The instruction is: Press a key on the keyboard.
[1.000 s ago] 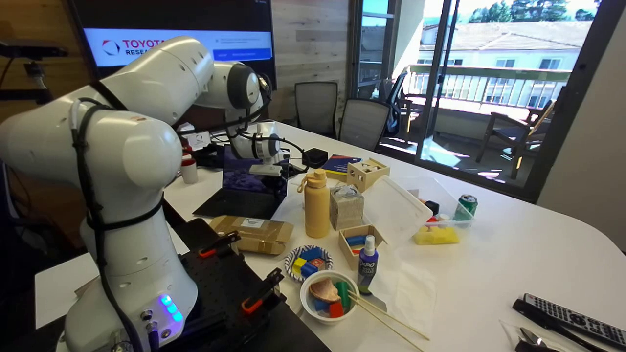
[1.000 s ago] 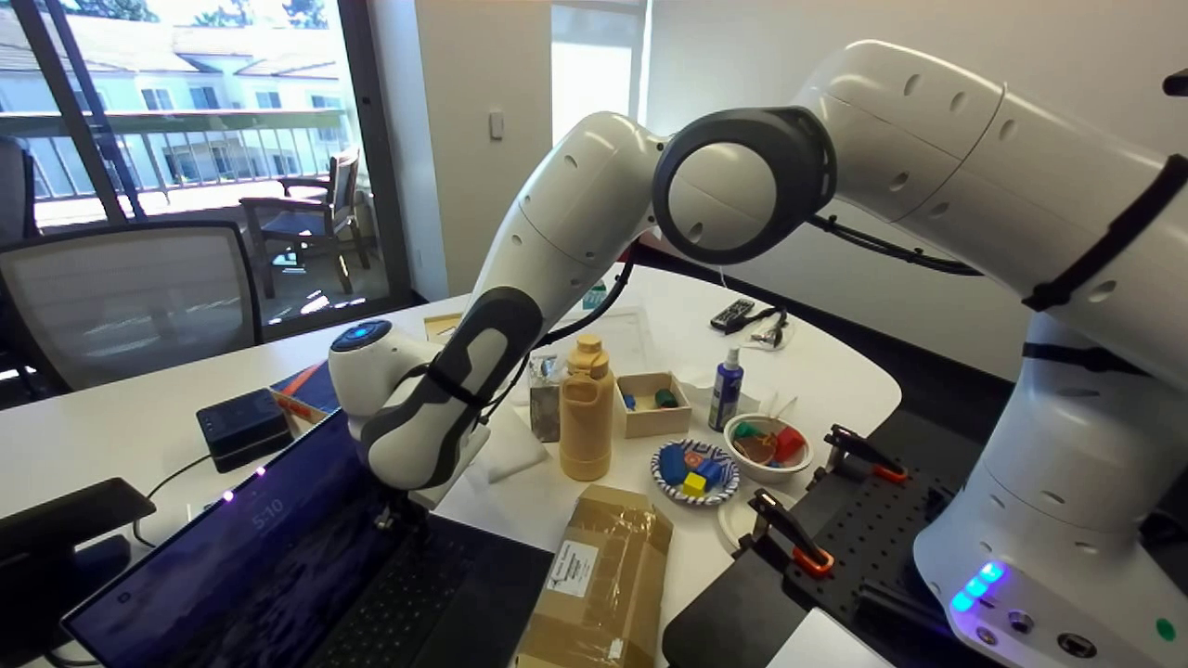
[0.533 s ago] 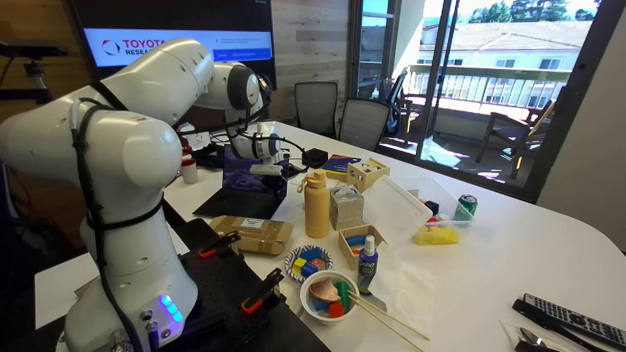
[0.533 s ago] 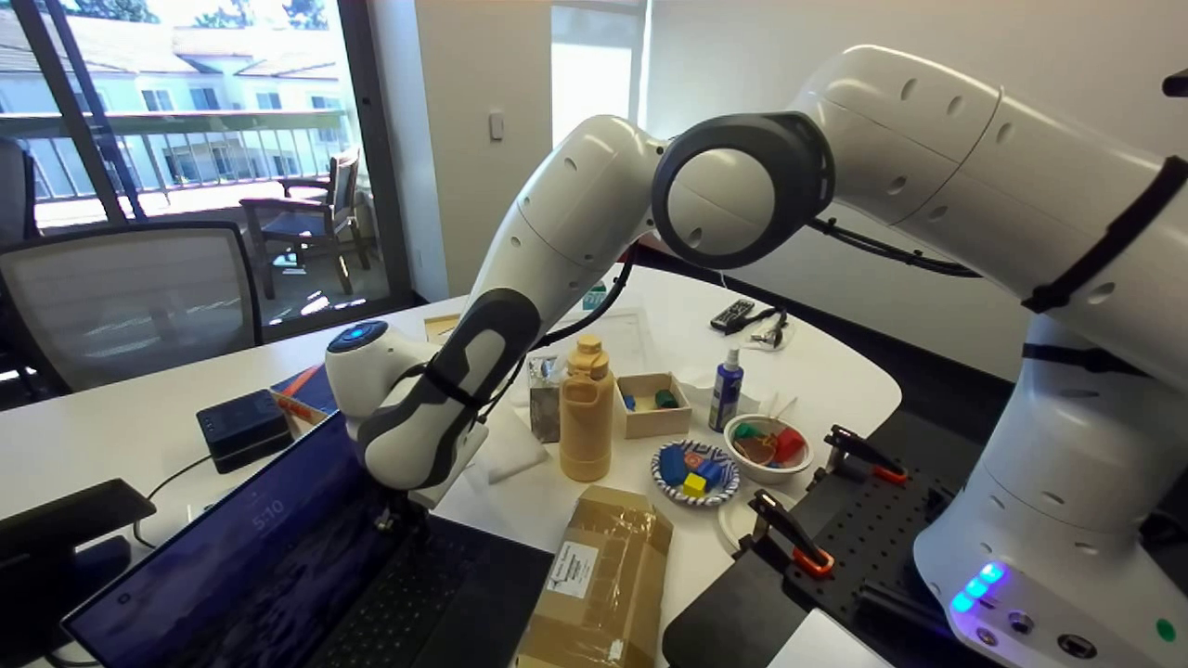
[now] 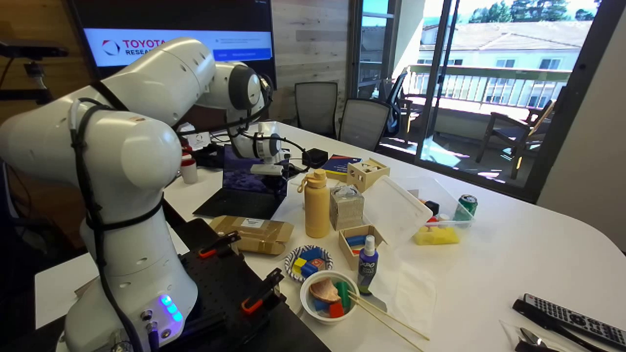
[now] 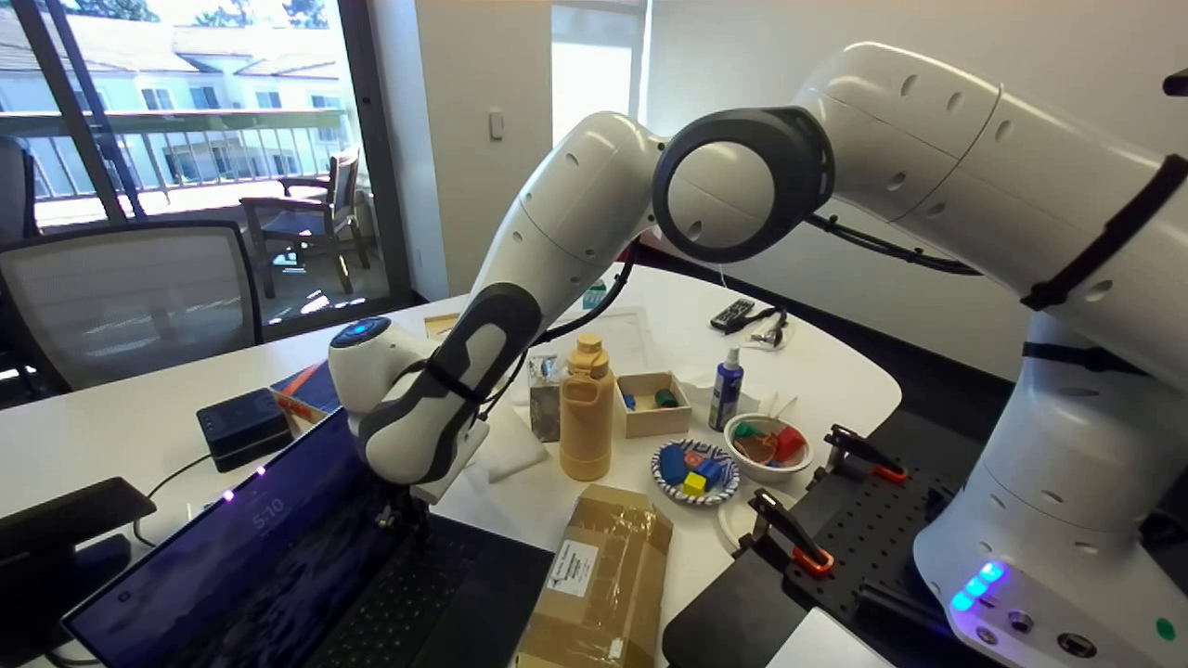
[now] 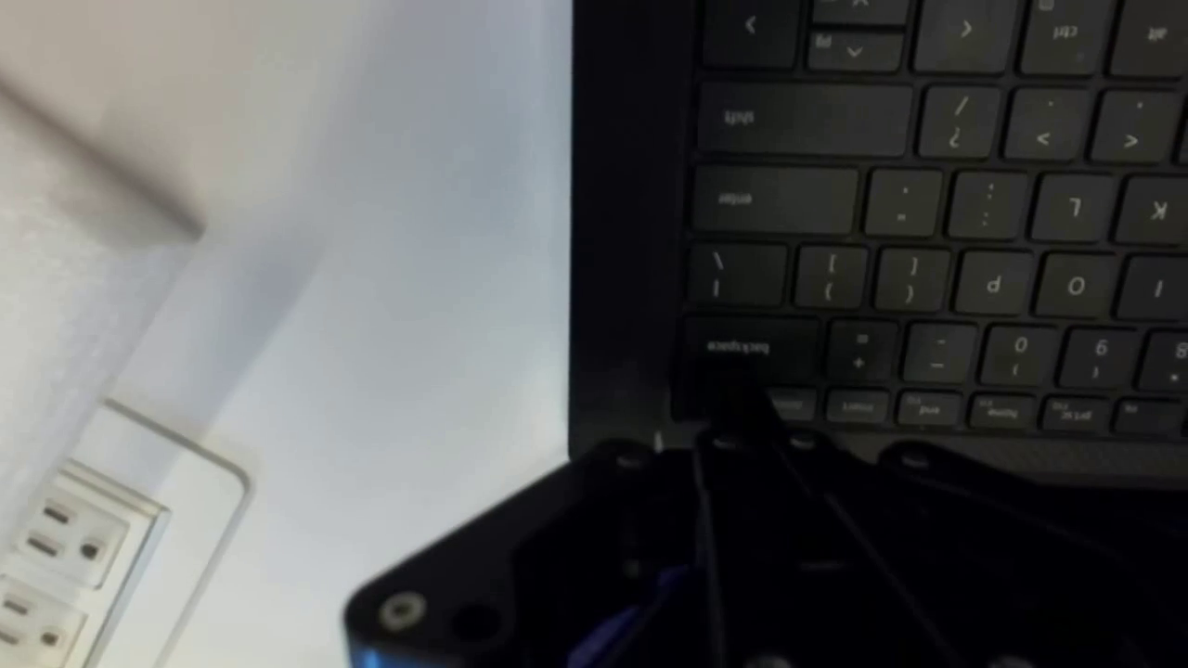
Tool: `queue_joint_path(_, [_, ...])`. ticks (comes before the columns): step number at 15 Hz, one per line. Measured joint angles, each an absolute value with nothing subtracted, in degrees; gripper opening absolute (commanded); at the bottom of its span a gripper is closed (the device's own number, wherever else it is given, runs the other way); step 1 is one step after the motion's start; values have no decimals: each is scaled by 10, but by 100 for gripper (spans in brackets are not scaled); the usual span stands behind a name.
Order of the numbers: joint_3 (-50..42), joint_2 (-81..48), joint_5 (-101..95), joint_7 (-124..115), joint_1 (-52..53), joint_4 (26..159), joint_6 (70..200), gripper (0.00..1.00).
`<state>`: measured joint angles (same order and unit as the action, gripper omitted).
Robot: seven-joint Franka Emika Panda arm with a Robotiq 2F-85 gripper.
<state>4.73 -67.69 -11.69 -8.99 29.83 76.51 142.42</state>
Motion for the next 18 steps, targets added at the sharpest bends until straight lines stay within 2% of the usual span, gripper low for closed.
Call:
queue_joint_path(8, [98, -587, -110, -39, 240, 845, 1434, 0])
queue_joint_path(9, [101, -569, -107, -35, 235, 859, 1431, 26])
queue_joint_path(10, [104, -552, -105, -31, 231, 874, 1425, 27])
queue_joint_path(18, [117, -441, -92, -13, 210, 960, 1351, 84])
